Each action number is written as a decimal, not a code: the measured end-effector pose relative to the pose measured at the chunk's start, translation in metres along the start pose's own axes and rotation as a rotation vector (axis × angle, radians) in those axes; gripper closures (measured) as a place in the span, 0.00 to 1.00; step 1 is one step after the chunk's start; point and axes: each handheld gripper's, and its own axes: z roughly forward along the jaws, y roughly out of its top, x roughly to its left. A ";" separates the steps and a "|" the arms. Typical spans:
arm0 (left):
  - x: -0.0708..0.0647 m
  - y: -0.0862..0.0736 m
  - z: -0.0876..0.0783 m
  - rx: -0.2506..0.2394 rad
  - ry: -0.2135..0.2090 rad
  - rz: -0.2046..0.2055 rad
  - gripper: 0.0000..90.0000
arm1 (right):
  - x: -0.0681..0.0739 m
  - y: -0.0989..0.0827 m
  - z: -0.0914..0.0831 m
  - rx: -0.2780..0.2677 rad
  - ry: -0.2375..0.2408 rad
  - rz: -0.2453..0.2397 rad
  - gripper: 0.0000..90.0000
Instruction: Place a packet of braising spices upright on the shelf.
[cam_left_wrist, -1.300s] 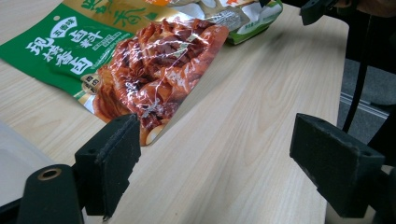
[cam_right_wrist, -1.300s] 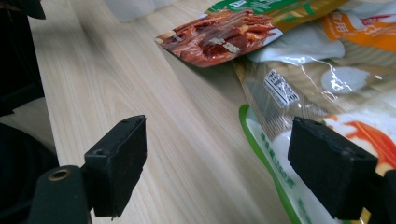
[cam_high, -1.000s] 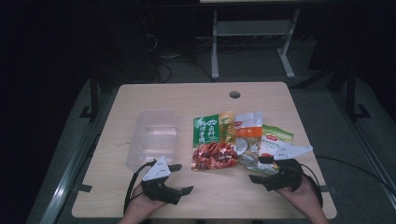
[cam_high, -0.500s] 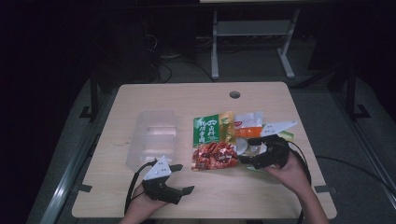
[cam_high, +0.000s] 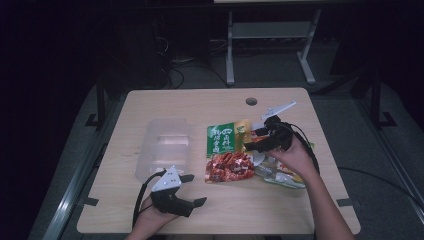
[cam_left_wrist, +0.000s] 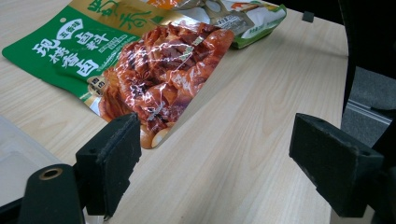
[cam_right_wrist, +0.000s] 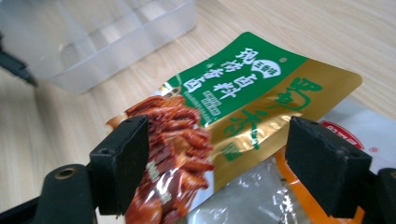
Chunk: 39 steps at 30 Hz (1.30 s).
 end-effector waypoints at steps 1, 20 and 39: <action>0.000 0.000 0.000 0.001 0.003 0.011 0.18 | -0.003 0.005 0.004 0.014 0.008 0.032 0.23; -0.002 0.001 0.002 0.002 -0.001 0.012 0.18 | -0.041 0.008 0.043 0.133 -0.069 0.171 0.30; -0.001 0.000 0.004 0.010 0.003 0.010 0.18 | -0.046 0.007 0.070 0.190 -0.097 0.214 0.46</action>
